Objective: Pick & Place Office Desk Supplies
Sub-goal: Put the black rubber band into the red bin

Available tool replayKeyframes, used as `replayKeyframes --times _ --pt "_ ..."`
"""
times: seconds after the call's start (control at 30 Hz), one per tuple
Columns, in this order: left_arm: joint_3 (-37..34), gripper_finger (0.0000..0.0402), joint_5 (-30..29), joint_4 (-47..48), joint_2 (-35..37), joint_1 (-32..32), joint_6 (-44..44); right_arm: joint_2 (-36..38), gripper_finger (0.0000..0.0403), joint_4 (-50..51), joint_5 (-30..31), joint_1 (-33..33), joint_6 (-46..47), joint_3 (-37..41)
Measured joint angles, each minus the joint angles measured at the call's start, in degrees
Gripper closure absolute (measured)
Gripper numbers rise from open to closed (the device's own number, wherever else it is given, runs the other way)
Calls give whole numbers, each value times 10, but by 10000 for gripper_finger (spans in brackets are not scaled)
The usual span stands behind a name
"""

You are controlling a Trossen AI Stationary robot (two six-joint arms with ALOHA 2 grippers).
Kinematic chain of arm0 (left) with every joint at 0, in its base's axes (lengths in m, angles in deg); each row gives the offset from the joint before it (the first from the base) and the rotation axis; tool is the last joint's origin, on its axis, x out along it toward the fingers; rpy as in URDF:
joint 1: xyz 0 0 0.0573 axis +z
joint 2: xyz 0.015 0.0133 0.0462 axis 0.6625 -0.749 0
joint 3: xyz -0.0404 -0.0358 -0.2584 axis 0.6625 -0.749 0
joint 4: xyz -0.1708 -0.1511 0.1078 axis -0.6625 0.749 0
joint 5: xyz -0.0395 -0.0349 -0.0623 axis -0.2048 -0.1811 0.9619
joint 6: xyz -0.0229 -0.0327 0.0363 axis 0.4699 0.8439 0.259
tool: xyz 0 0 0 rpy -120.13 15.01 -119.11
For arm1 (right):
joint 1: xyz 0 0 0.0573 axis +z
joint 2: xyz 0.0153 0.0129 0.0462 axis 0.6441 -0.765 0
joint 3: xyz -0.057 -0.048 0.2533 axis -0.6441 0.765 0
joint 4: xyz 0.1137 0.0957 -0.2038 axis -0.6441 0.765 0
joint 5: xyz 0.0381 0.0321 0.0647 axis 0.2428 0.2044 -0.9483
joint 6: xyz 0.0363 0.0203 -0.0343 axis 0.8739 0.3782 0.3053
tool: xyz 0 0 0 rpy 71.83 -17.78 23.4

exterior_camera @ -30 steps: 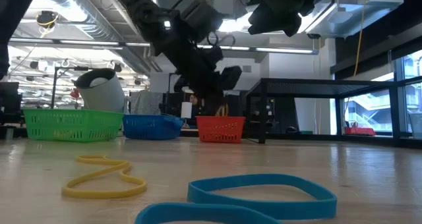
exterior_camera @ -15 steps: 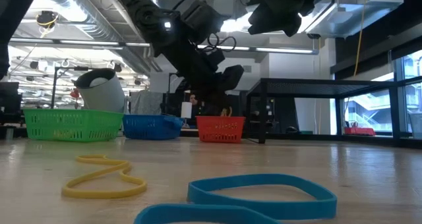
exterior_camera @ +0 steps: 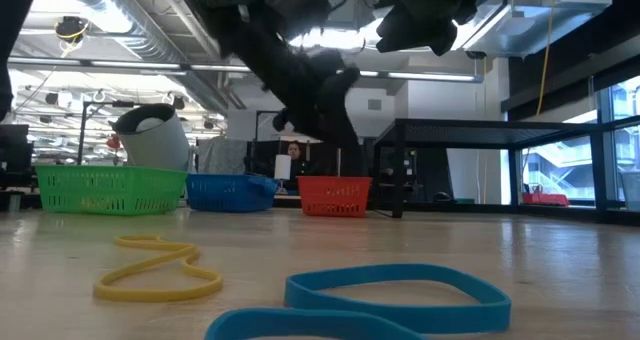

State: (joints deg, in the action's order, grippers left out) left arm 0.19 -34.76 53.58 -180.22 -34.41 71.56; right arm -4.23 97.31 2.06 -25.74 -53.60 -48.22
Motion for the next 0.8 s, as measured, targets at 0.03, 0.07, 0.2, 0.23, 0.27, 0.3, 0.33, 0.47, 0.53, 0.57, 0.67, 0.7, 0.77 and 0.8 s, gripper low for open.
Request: replayKeyframes --times 0.03,0.07,0.2,0.23,0.27,0.3,0.33,0.47,0.53,0.57,0.67,0.7,0.77,0.8 --pt "0 268 25 17 12 -5 -1 0 225 0 0 0 0 0" --pt "0 267 46 34 23 -12 -1 0 225 0 0 0 0 0" --pt "0 269 121 79 56 -52 3 0 225 0 0 0 0 0" --pt "0 270 135 82 61 -65 3 0 225 0 0 0 0 0" --pt "0 271 146 87 66 -80 3 0 225 0 0 0 0 0" --pt "0 271 155 90 68 -95 3 0 225 0 0 0 0 0" --pt "0 271 162 89 68 -111 3 0 225 0 0 0 0 0" --pt "0 270 176 98 65 -182 3 0 225 0 0 0 0 0" --pt "0 267 177 121 61 -218 9 0 225 0 0 0 0 0" --pt "0 266 177 136 60 -235 20 0 225 0 0 0 0 0" --pt "0 261 177 165 61 -283 85 0 225 0 0 0 0 0" --pt "0 259 177 177 61 -298 110 0 225 0 0 0 0 0" --pt "0 253 177 191 60 -328 160 0 225 0 0 0 0 0" --pt "0 250 176 192 60 -343 184 0 225 0 0 0 0 0"
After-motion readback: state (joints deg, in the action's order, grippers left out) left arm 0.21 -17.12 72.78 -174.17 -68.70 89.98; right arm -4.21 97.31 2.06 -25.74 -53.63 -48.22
